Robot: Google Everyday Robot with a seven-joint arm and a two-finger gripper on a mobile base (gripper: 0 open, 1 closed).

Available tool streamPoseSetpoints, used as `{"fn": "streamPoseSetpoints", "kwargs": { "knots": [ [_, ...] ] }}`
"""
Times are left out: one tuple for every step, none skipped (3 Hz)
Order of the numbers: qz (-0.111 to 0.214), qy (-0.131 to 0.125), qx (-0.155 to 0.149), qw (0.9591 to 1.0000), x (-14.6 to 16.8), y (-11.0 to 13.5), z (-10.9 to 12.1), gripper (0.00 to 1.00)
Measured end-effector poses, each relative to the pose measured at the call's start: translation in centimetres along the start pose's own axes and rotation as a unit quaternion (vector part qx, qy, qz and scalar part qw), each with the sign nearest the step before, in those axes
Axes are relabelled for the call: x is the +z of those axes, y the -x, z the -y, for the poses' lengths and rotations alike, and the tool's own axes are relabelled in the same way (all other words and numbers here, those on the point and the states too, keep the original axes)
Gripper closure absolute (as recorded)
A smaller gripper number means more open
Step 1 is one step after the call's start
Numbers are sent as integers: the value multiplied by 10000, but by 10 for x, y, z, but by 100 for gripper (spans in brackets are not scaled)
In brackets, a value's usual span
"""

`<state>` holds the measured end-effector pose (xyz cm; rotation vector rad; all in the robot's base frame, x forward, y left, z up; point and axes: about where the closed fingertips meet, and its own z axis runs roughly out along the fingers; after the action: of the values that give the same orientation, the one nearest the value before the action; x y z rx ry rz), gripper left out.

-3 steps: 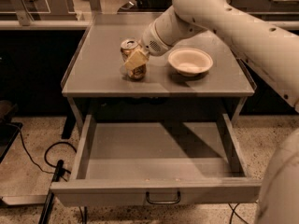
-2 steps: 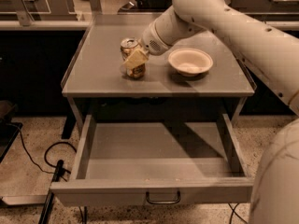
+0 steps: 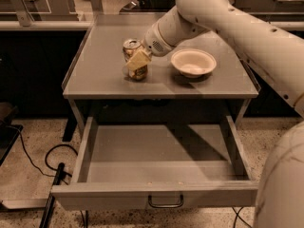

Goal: Pick orange can from top drawer and place on counter

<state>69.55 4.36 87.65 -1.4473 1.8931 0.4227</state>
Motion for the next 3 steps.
{"fn": "streamPoseSetpoints", "kwargs": {
  "knots": [
    [0, 0, 0, 10000, 0, 0, 0, 36],
    [0, 1, 0, 10000, 0, 0, 0, 13],
    [-1, 4, -1, 10000, 0, 0, 0, 0]
  ]
}}
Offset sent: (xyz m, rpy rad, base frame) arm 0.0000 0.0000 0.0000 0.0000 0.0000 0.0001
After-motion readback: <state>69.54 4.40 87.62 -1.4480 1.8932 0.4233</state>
